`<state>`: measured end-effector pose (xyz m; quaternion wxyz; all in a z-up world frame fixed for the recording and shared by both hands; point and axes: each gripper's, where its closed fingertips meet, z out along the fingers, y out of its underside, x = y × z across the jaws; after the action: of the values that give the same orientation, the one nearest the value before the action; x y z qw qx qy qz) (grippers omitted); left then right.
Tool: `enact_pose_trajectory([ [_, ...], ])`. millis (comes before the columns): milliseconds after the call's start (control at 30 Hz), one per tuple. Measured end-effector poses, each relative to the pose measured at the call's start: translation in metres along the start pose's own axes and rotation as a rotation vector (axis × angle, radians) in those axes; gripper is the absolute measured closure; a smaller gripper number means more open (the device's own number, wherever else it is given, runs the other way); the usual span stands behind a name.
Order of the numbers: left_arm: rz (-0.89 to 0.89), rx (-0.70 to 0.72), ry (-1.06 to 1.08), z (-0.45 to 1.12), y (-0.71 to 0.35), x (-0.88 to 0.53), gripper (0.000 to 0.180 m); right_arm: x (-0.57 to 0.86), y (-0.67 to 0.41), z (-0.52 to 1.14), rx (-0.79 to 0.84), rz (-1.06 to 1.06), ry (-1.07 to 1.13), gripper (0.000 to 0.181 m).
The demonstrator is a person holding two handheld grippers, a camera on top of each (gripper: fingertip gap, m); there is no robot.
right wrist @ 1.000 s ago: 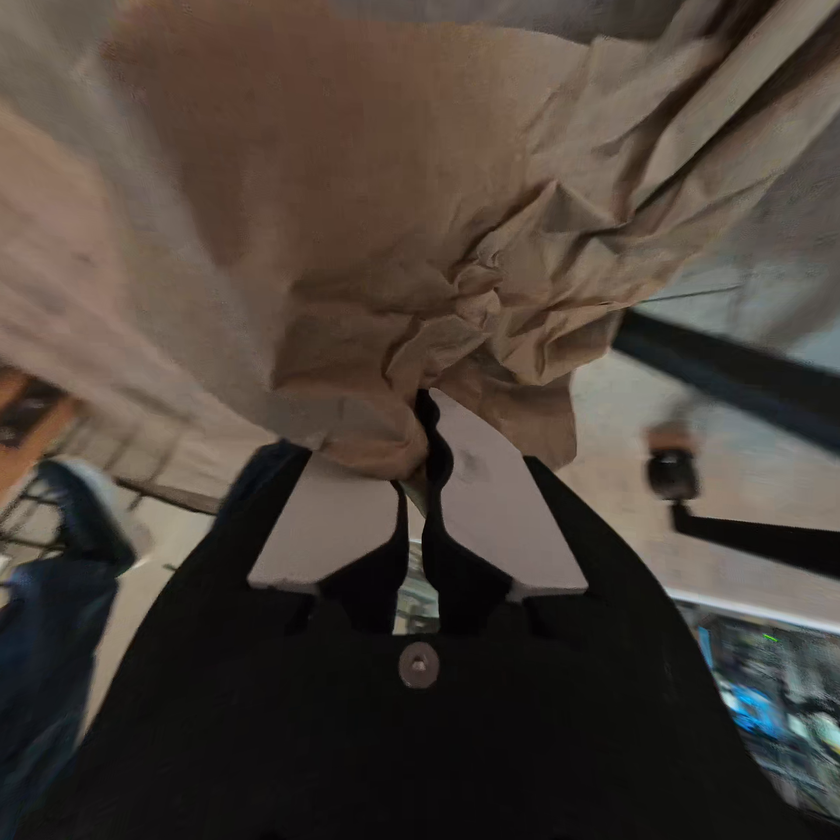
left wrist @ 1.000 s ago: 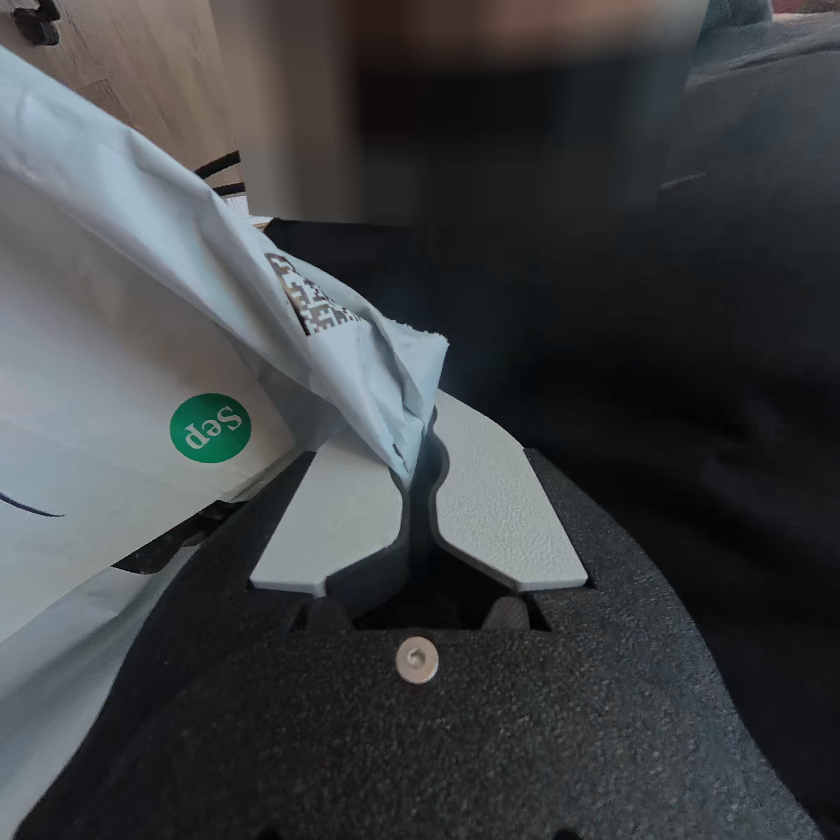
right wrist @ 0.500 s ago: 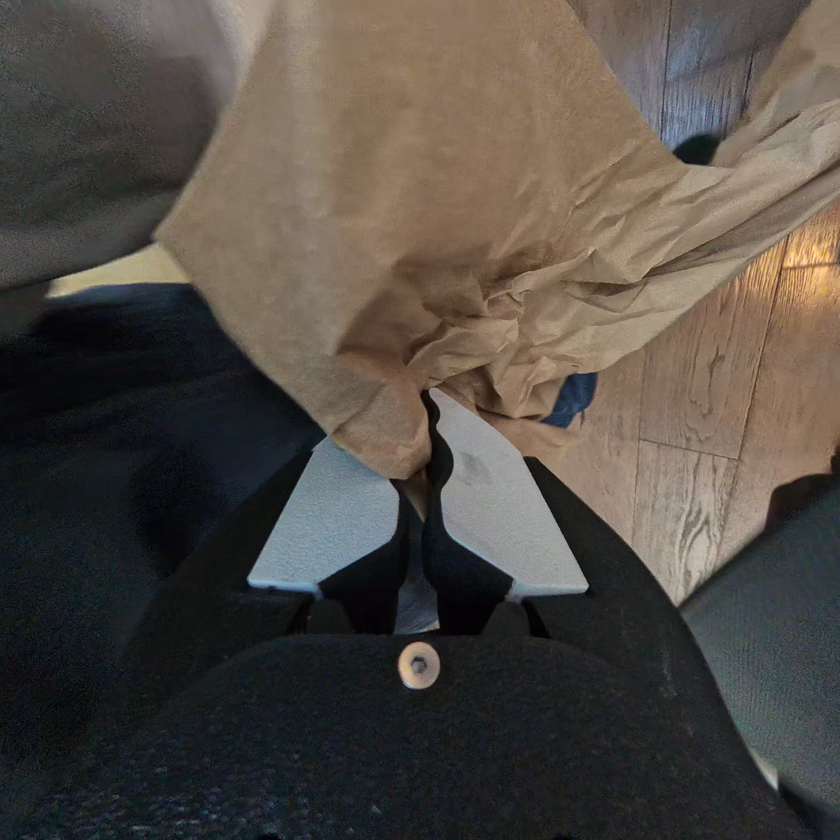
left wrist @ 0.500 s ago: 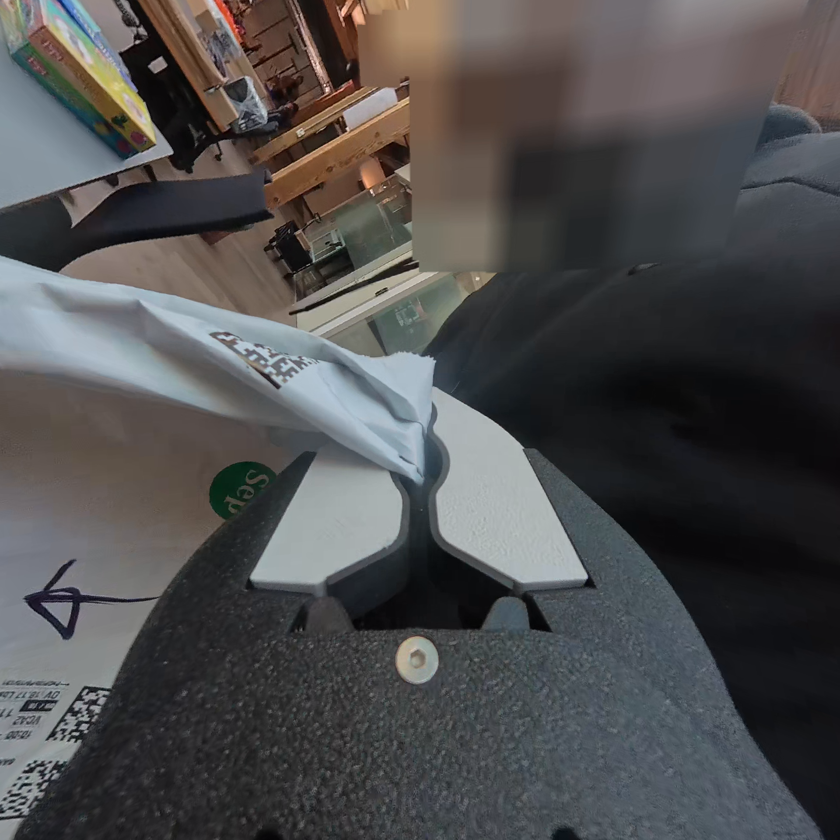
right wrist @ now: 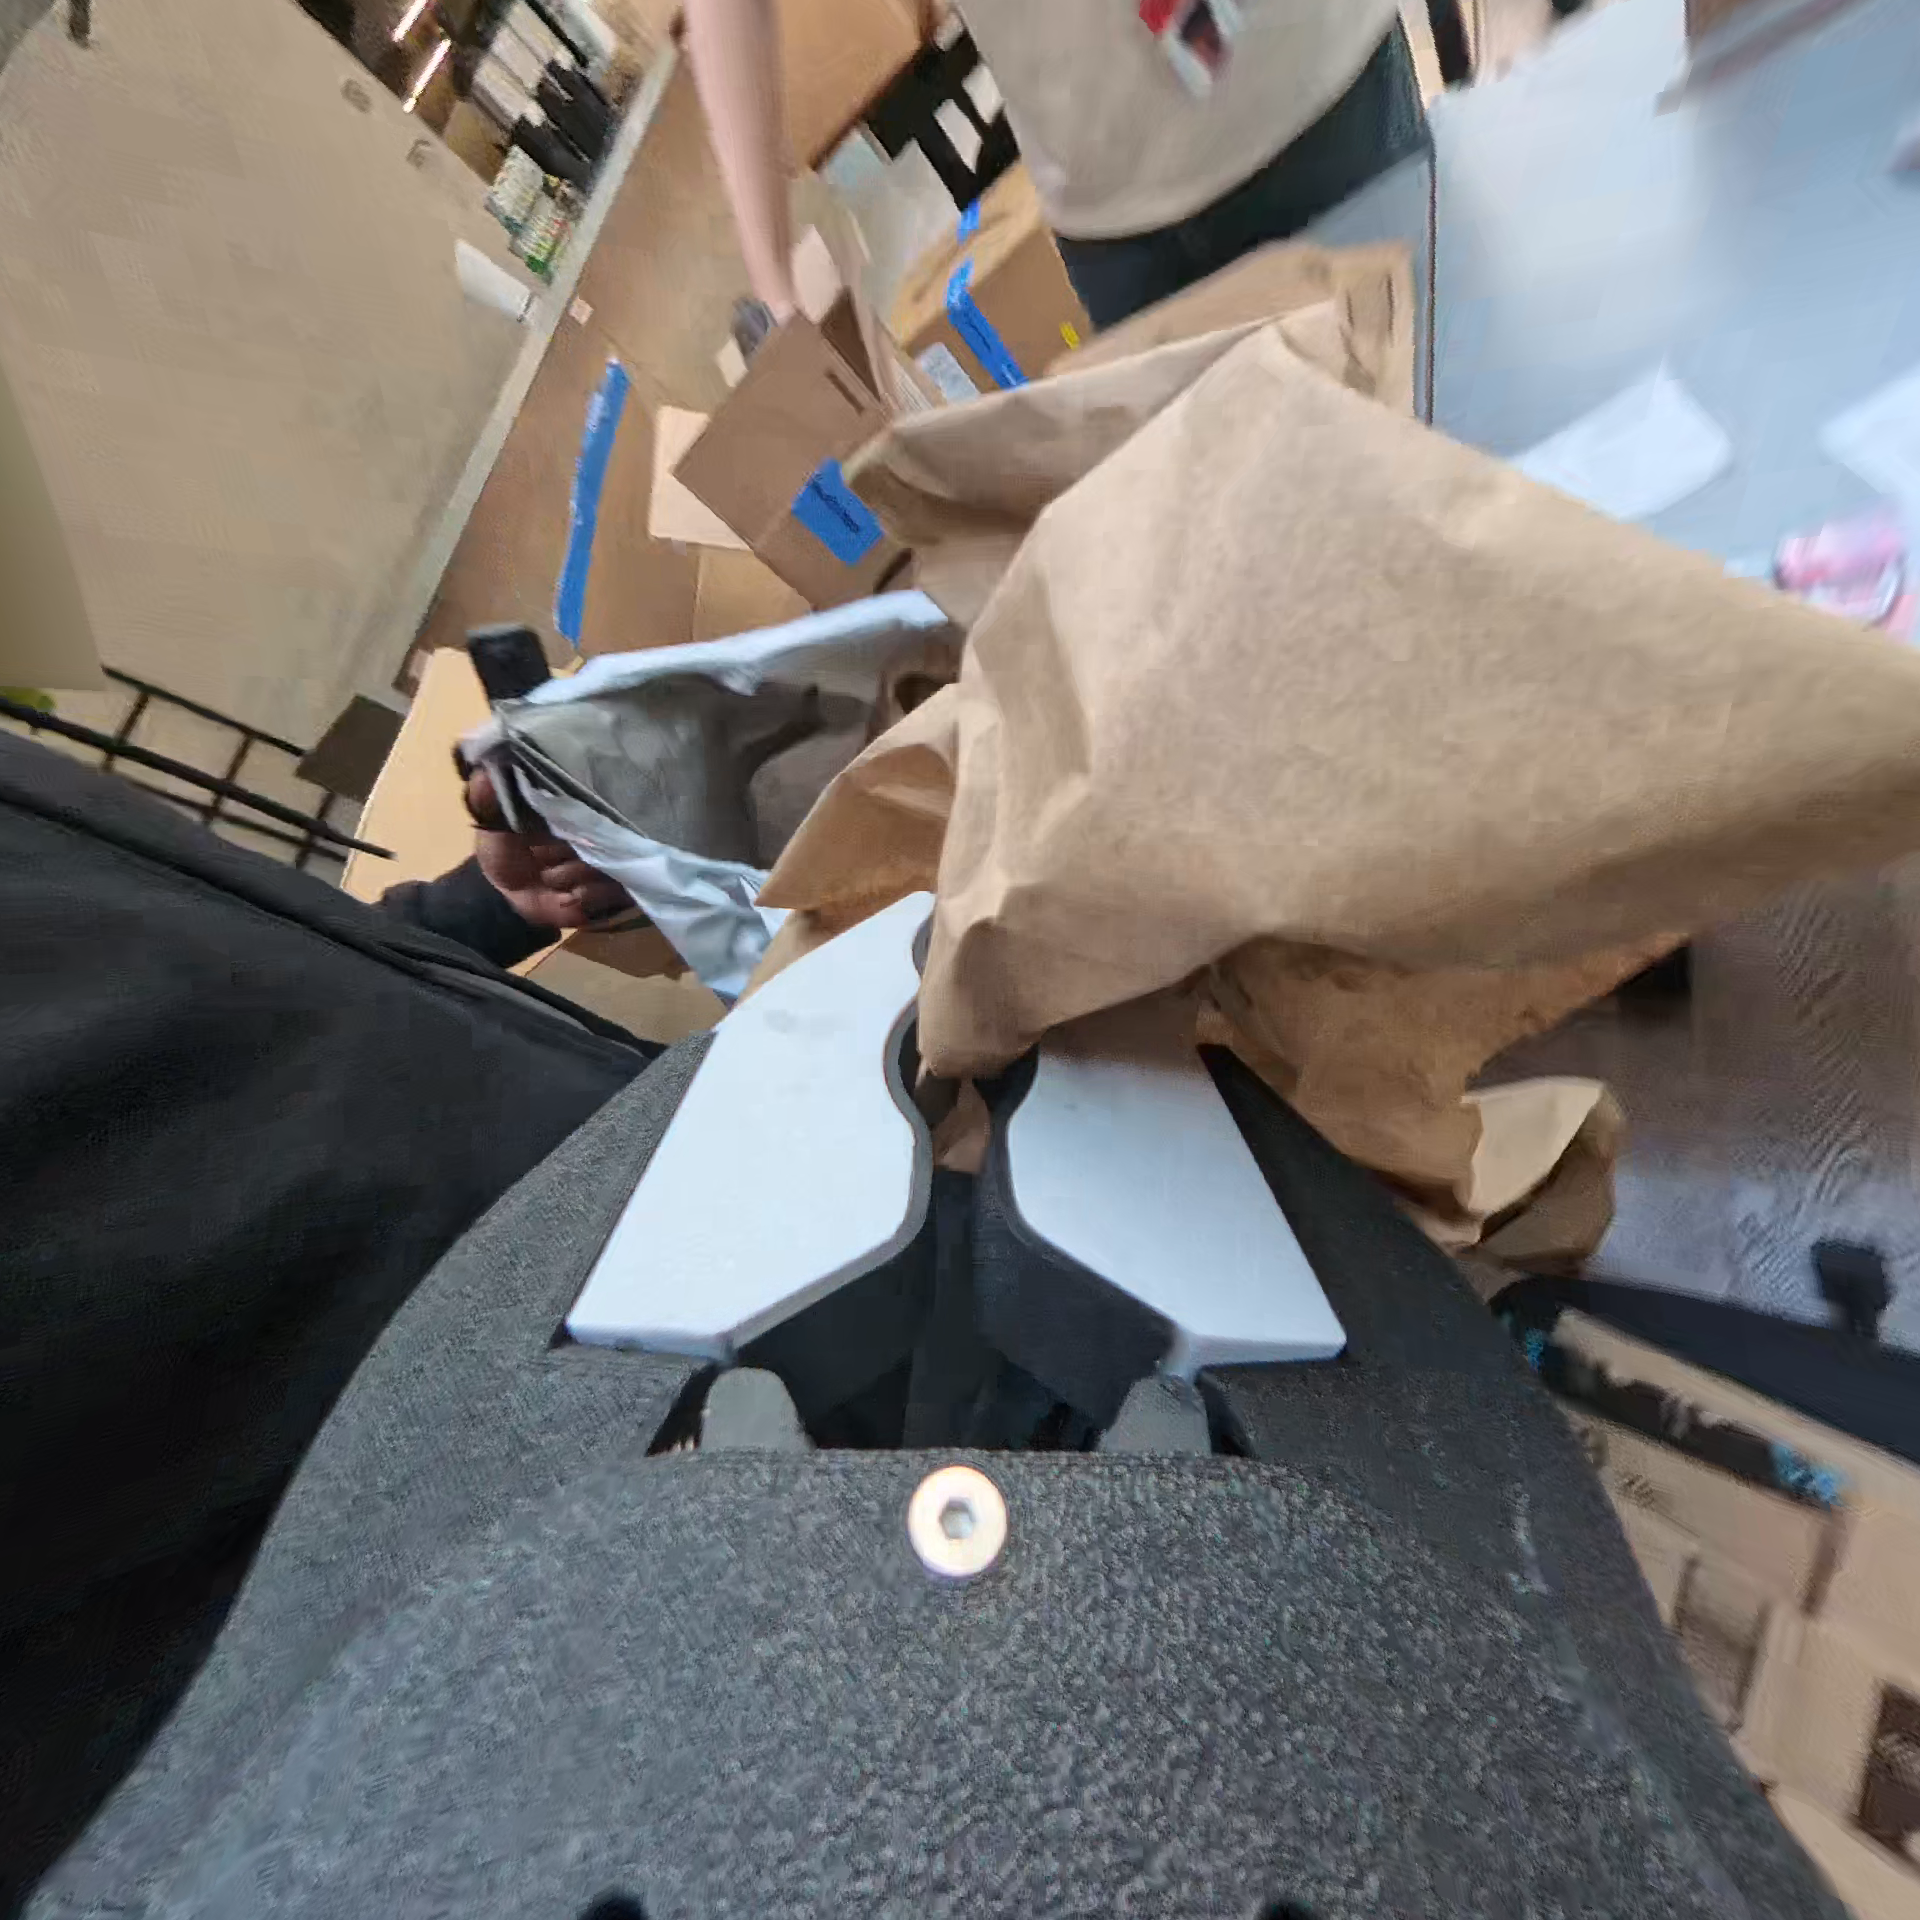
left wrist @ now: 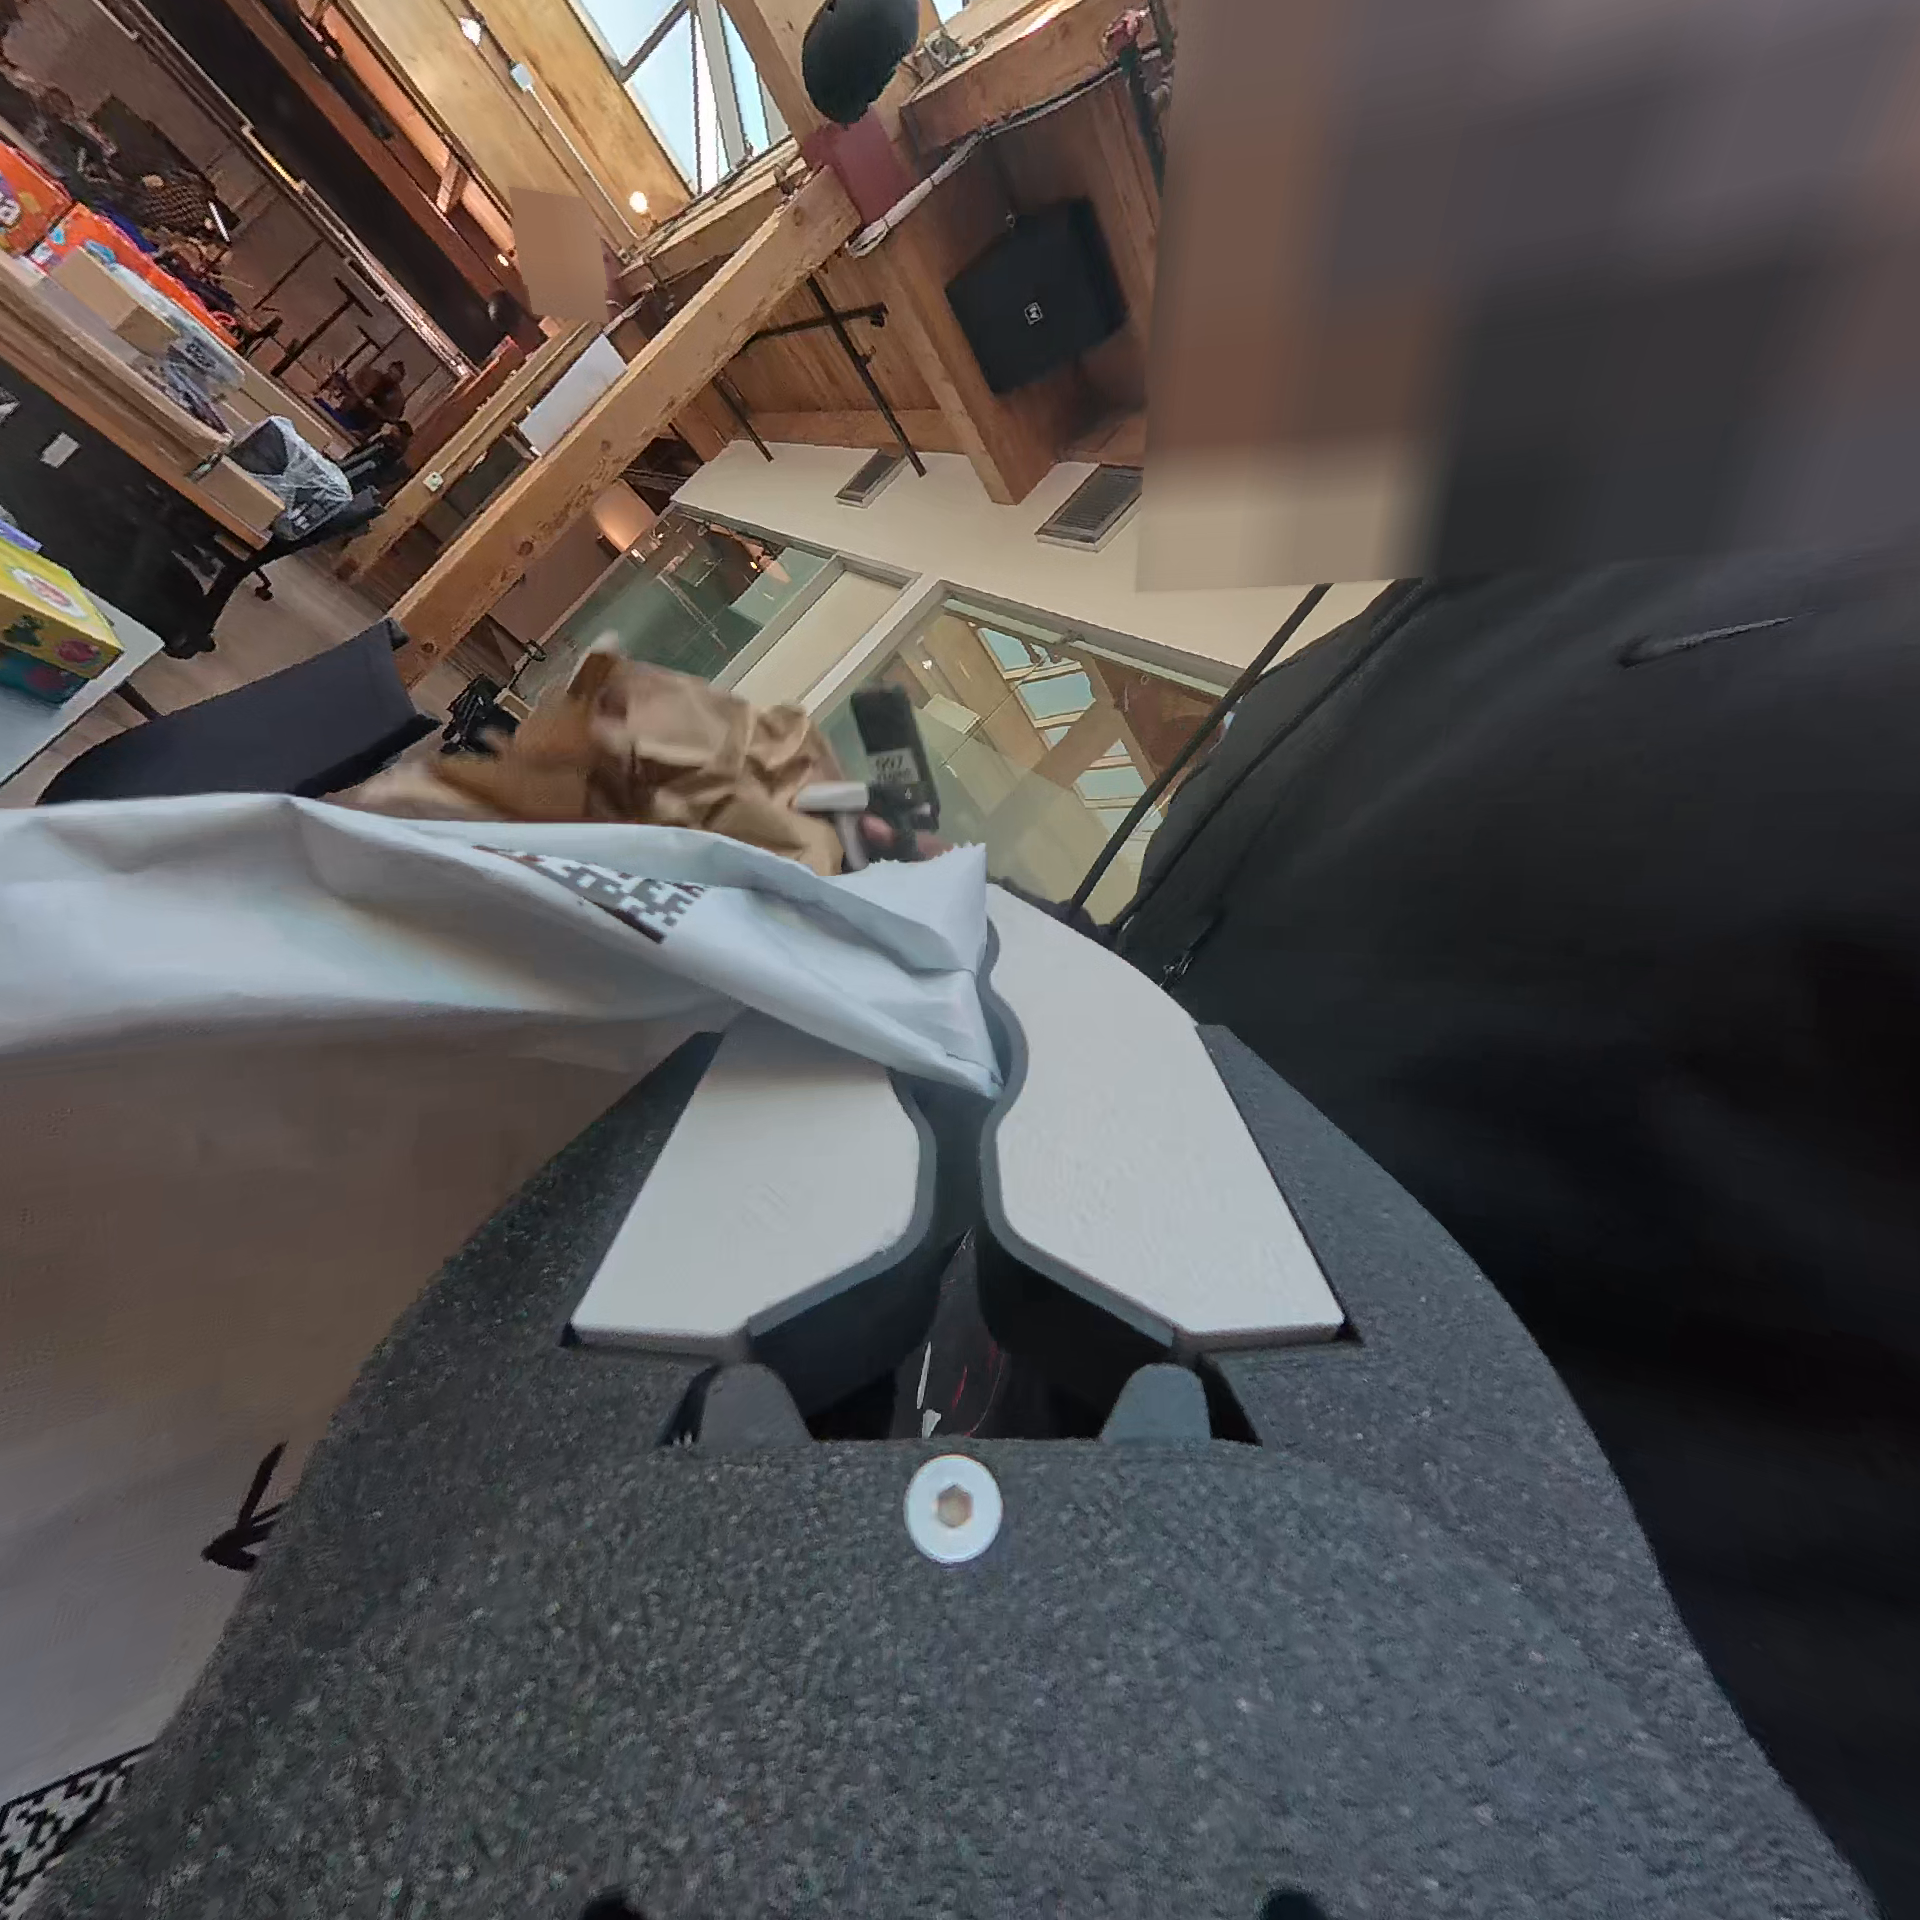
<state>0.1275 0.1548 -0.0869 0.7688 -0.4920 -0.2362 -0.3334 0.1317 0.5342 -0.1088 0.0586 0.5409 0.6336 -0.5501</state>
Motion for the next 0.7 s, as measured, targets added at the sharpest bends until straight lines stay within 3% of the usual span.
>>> enact_pose_trajectory([
  [200,0.008,-0.011,0.115,0.006,0.004,0.005,0.18,-0.15,-0.182,-0.03,0.118,-0.504,-0.015,0.181],
  [400,0.066,-0.042,0.182,0.011,-0.004,0.011,0.18,-0.267,-0.241,0.001,0.165,-0.716,-0.075,0.181],
  [533,0.106,-0.025,0.257,0.015,-0.024,0.026,0.18,-0.267,-0.181,0.078,-0.018,-0.642,-0.172,0.181],
  [700,0.128,-0.045,0.377,0.029,-0.042,0.05,0.18,-0.179,-0.037,0.185,-0.413,-0.515,-0.137,0.181],
])
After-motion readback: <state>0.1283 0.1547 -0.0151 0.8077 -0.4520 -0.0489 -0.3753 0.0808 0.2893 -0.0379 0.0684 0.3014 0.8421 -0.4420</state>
